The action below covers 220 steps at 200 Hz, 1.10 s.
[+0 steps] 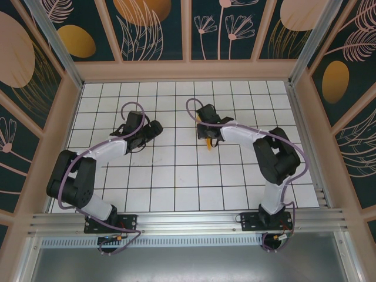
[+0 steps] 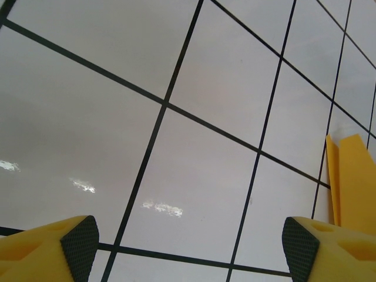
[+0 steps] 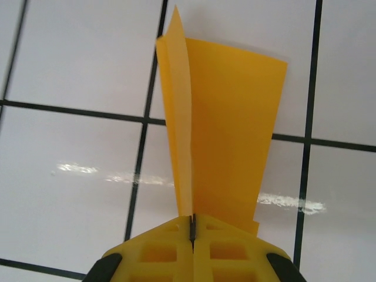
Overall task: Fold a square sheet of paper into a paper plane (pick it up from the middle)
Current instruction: Turn over the paper plane at the center of the table.
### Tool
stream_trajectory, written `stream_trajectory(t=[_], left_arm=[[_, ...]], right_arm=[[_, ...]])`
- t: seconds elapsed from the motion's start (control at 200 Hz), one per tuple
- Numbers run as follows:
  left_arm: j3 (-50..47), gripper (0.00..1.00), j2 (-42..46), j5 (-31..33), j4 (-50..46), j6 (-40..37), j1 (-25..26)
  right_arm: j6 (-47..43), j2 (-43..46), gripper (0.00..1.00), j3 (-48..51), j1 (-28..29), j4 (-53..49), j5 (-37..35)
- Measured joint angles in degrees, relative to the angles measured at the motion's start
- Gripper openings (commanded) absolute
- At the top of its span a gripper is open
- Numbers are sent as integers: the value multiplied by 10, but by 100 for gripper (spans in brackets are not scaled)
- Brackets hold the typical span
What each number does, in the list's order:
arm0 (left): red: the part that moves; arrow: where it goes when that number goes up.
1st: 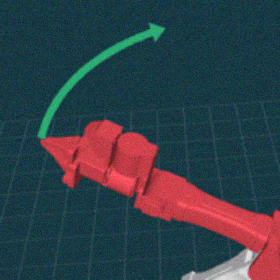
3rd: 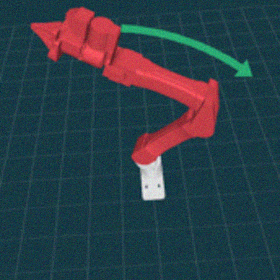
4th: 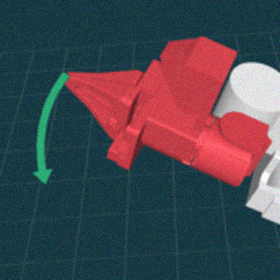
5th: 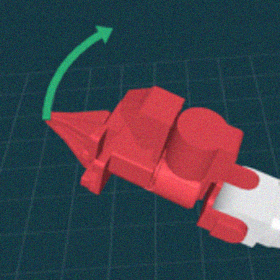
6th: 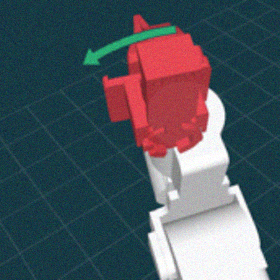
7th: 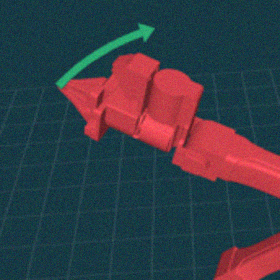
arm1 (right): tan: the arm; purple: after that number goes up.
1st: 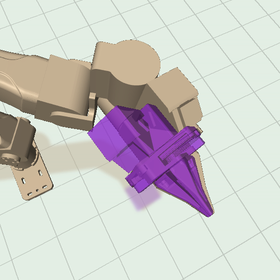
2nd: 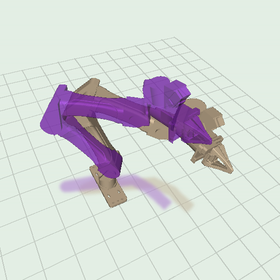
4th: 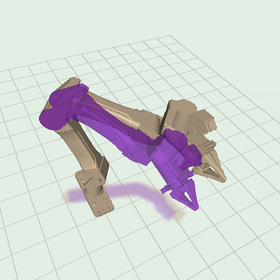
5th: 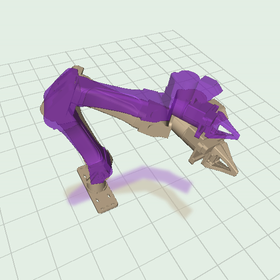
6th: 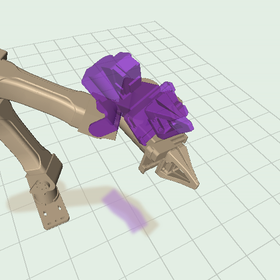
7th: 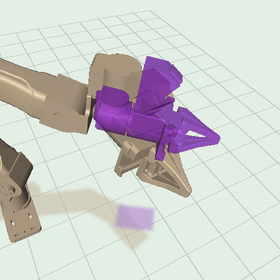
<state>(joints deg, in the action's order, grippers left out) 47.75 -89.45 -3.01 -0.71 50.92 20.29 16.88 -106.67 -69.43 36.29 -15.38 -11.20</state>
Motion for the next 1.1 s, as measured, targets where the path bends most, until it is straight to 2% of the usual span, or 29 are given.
stream_trajectory(t=[0.225,0.365,0.746,1.101], left_arm=[[-4,83,-8,-20,16,5,0],[-6,83,-9,-28,25,9,0],[-18,80,-24,-60,59,19,0],[-24,72,-47,-107,106,28,0]], right_arm=[[0,-34,0,-27,36,-8,-10],[0,-36,8,-27,54,-10,-3],[-2,-38,17,-27,56,3,99],[1,-59,24,-29,47,10,172]])
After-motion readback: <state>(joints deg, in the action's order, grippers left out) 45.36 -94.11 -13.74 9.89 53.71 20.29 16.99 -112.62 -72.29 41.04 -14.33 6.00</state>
